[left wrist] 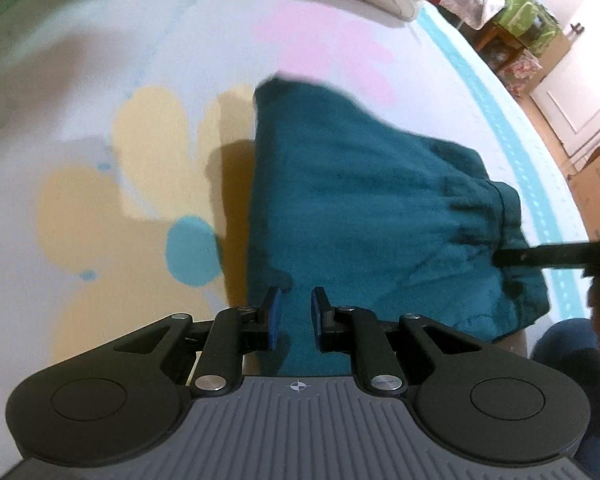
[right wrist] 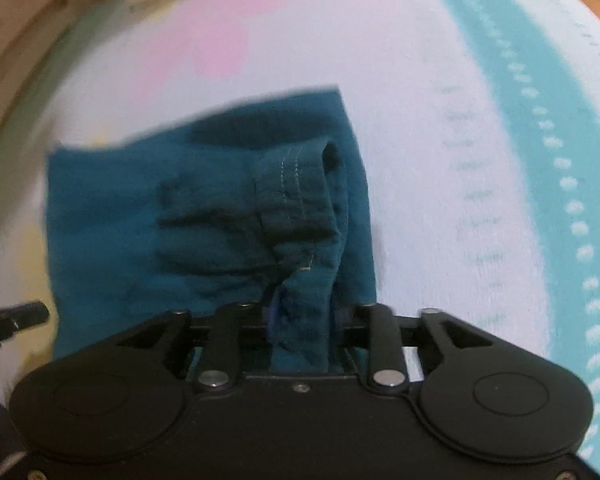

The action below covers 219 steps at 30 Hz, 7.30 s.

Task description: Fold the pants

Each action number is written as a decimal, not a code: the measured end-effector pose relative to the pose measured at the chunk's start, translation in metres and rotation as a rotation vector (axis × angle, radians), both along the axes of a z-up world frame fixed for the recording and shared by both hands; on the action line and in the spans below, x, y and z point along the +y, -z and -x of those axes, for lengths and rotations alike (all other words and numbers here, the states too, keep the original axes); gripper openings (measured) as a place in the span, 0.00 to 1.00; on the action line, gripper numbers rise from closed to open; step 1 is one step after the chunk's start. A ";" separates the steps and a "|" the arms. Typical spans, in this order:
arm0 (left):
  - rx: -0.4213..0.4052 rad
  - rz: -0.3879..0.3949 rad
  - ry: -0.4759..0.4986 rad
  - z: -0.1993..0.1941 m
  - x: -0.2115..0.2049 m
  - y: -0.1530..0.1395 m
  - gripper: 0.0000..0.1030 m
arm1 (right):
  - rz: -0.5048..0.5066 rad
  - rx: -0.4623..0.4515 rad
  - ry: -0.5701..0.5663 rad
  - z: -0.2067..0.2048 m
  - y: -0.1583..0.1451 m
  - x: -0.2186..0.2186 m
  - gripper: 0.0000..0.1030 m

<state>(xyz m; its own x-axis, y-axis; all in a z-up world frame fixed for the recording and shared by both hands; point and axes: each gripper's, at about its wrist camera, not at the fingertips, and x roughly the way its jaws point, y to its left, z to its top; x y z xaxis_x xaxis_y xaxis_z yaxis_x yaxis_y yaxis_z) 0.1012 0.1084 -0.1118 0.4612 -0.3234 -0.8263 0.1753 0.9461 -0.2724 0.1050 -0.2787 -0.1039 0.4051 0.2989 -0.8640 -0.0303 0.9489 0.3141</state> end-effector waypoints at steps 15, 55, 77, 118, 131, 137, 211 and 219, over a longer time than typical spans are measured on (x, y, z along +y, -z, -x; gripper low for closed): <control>-0.169 -0.086 0.060 -0.076 -0.064 -0.015 0.15 | 0.030 -0.222 -0.078 -0.001 -0.027 0.024 0.31; 0.007 -0.138 0.010 0.007 -0.056 0.000 0.21 | 0.224 -0.174 -0.098 0.028 -0.016 0.051 0.53; -0.061 -0.049 -0.069 0.014 -0.005 0.019 0.35 | 0.213 -0.200 -0.038 0.030 -0.020 0.012 0.68; -0.040 0.065 -0.009 -0.046 -0.026 0.044 0.82 | -0.156 -0.089 -0.096 -0.033 0.039 -0.008 0.84; -0.169 0.072 -0.150 -0.009 0.001 0.001 0.12 | -0.234 -0.224 -0.077 -0.008 -0.014 0.012 0.24; -0.269 0.000 -0.219 -0.002 0.049 -0.038 0.08 | -0.313 -0.286 -0.193 -0.024 -0.057 0.071 0.24; -0.067 0.021 -0.345 -0.066 0.161 -0.030 0.29 | -0.200 -0.254 -0.313 -0.085 -0.032 0.192 0.35; -0.065 -0.100 -0.475 -0.026 0.183 -0.013 0.26 | -0.147 -0.263 -0.199 -0.071 -0.019 0.192 0.46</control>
<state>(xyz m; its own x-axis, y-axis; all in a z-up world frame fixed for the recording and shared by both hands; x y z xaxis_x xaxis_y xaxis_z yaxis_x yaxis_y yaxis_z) 0.1272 0.2910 -0.0988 0.5898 0.0153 -0.8074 -0.2690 0.9464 -0.1786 0.1761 -0.0870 -0.0844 0.5291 0.5076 -0.6800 -0.3080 0.8616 0.4035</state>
